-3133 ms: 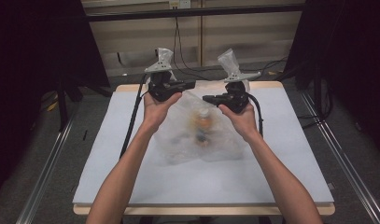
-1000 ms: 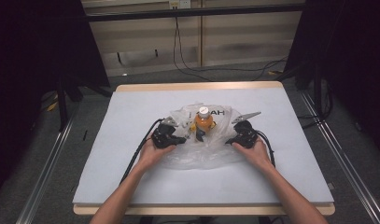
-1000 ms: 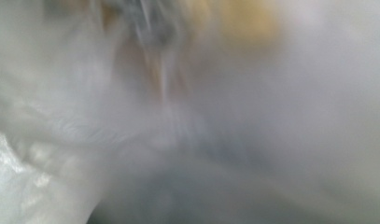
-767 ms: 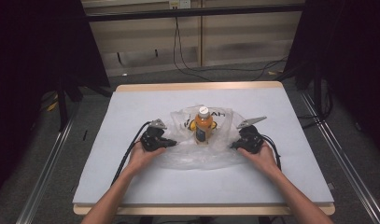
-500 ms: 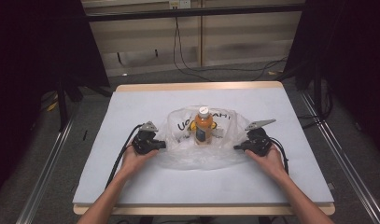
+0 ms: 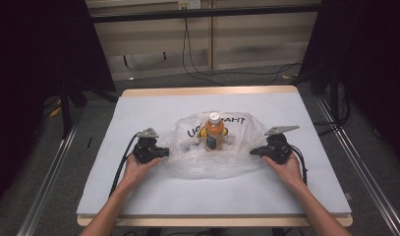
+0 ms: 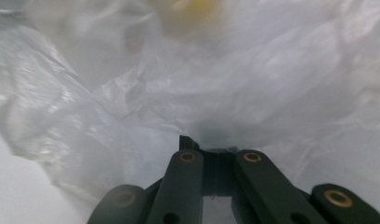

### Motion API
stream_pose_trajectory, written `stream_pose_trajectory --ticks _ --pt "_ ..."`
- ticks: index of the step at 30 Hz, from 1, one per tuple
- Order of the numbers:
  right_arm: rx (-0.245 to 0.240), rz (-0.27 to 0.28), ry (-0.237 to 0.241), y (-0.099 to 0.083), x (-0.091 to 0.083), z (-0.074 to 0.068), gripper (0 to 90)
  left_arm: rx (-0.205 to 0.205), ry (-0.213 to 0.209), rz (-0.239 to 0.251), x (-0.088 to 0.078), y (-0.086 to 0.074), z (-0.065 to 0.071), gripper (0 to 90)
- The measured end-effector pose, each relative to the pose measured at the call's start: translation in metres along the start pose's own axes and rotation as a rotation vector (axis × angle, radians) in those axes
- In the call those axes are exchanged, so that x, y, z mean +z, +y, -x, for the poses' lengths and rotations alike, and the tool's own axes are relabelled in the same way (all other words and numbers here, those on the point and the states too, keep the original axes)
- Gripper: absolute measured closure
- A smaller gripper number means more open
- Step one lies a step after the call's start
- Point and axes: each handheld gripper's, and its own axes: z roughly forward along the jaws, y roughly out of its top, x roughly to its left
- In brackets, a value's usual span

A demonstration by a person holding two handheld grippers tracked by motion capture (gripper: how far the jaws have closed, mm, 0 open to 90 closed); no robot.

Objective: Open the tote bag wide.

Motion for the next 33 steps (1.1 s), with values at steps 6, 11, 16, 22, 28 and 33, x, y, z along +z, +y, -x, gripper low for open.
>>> stream_pose_trajectory --ticks 6,11,16,22,28,33 --pt "-0.017 0.067 0.042 -0.001 -0.02 -0.016 90.0 0.059 -0.03 0.062 -0.012 0.007 0.025 90.0" --pt "-0.03 0.122 0.057 -0.004 -0.044 -0.026 90.0 0.088 -0.05 0.129 -0.035 0.011 0.037 90.0" --pt "-0.035 0.195 0.052 0.008 -0.061 -0.027 90.0 0.079 -0.041 0.224 -0.055 0.027 0.033 90.0" --pt "-0.06 0.258 0.067 0.046 -0.062 -0.028 90.0 0.117 -0.059 0.263 -0.06 0.057 0.041 90.0" --pt "-0.092 0.263 0.084 0.091 -0.046 -0.031 90.0 0.129 -0.057 0.221 -0.03 0.087 0.031 90.0" --pt "-0.115 0.218 0.124 0.115 -0.022 -0.03 90.0 0.12 -0.055 0.132 0.009 0.102 0.021 90.0"
